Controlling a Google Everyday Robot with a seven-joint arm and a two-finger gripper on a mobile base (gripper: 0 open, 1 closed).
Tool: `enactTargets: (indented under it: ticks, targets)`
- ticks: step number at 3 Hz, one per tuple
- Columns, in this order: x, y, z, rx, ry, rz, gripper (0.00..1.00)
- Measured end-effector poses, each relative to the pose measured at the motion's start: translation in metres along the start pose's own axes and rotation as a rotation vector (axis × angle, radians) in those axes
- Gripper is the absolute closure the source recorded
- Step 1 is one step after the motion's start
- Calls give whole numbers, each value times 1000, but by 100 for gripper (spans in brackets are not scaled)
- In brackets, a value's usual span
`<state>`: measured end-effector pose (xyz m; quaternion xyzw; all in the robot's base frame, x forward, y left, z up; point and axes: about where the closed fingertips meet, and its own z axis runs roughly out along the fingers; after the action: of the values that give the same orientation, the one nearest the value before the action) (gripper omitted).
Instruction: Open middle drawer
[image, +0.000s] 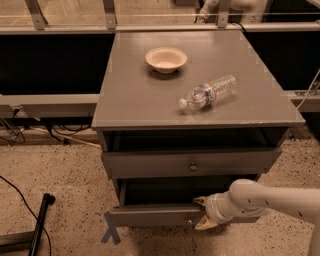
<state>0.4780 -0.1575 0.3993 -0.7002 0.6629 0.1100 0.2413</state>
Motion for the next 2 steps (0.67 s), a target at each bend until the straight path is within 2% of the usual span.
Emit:
enactTargets:
  ticks: [2]
  targets:
    - [4,19,-5,-28,9,17,36]
